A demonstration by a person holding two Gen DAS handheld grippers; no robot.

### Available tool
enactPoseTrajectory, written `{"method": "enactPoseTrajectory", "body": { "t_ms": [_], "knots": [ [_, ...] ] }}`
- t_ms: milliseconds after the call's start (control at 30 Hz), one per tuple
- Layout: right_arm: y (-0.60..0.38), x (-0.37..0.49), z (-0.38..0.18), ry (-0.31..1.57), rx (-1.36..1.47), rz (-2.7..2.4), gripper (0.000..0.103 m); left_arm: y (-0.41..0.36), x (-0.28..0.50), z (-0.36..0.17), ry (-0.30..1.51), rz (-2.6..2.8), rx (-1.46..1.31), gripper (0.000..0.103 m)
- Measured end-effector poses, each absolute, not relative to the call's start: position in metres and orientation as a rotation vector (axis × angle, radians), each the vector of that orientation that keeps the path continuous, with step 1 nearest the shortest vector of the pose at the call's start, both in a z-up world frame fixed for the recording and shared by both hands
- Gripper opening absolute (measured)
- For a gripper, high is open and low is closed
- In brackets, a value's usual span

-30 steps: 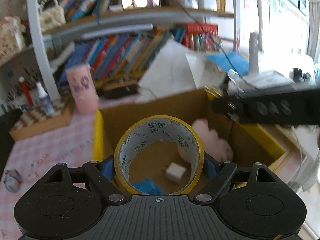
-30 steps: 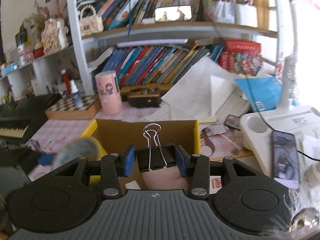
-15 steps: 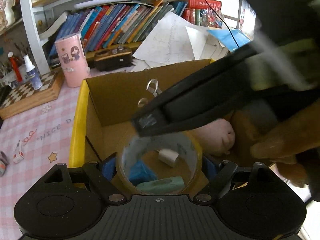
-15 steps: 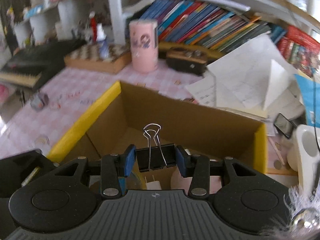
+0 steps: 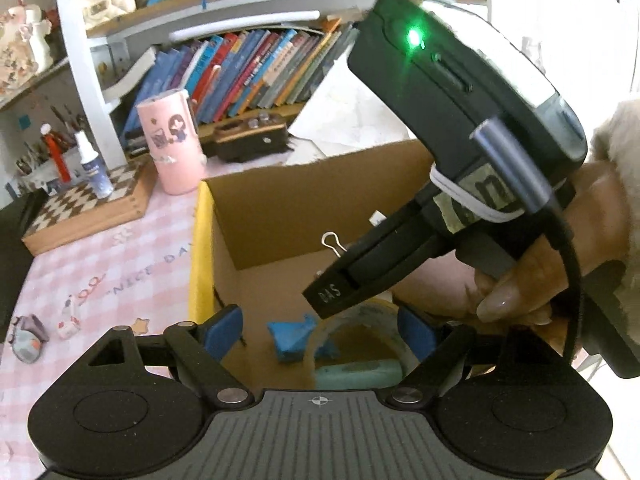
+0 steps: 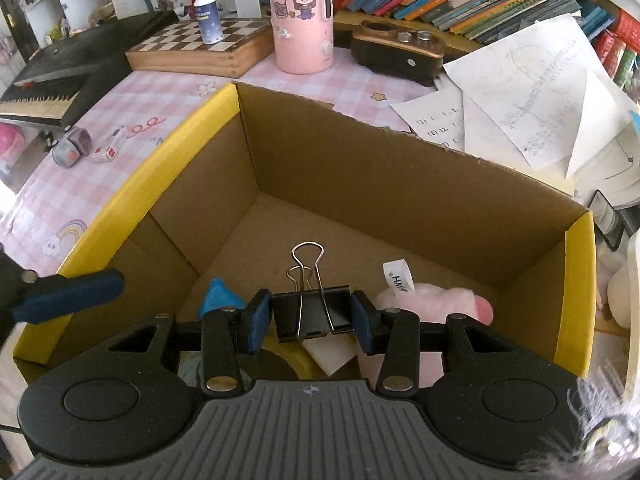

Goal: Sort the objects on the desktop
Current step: 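Open the left gripper over the box while the right releases the clip inside, then withdraw both grippers from the box back toward the remaining objects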

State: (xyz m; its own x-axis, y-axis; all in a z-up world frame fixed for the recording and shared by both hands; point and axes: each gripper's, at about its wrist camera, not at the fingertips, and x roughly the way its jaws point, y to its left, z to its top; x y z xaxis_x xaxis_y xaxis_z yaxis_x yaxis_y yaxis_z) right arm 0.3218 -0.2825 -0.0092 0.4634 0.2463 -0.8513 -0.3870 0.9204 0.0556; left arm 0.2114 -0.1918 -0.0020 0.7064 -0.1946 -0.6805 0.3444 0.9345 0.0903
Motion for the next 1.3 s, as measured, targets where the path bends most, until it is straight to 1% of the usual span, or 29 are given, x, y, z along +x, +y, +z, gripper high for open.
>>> {"method": "enactPoseTrajectory", "body": {
  "t_ms": [33, 133, 200, 267, 300, 367, 533, 700, 900, 1067, 1300],
  "knots": [
    [-0.283, 0.322, -0.009, 1.018, -0.152, 0.391, 0.041, -0.190, 0.210, -0.001, 0.721, -0.300, 0.213, 0.087],
    [-0.283, 0.318, -0.003, 0.977, -0.147, 0.391, 0.052, -0.186, 0.207, 0.005, 0.700, -0.299, 0.188, 0.087],
    [-0.286, 0.315, 0.004, 0.930, -0.137, 0.382, 0.054, -0.184, 0.206, 0.009, 0.686, -0.298, 0.182, 0.087],
    [-0.290, 0.310, 0.014, 0.886, -0.120, 0.359, 0.058, -0.181, 0.203, 0.014, 0.669, -0.293, 0.179, 0.087],
    [-0.293, 0.306, 0.021, 0.855, -0.106, 0.343, 0.059, -0.178, 0.201, 0.017, 0.659, -0.289, 0.173, 0.087],
    [-0.300, 0.296, 0.035, 0.789, -0.082, 0.313, 0.066, -0.171, 0.195, 0.025, 0.635, -0.279, 0.153, 0.087],
    [-0.321, 0.257, 0.072, 0.600, -0.027, 0.223, 0.073, -0.146, 0.179, 0.044, 0.570, -0.231, 0.100, 0.088],
    [-0.338, 0.215, 0.089, 0.501, 0.023, 0.104, 0.077, -0.118, 0.162, 0.058, 0.510, -0.183, 0.066, 0.088],
    [-0.349, 0.169, 0.088, 0.459, 0.077, -0.045, 0.077, -0.087, 0.140, 0.060, 0.479, -0.143, 0.047, 0.089],
    [-0.342, 0.134, 0.075, 0.479, 0.091, -0.131, 0.077, -0.060, 0.123, 0.052, 0.494, -0.118, 0.027, 0.089],
    [-0.309, 0.087, 0.049, 0.545, 0.104, -0.188, 0.077, -0.028, 0.094, 0.032, 0.547, -0.103, 0.038, 0.089]
  ]
}}
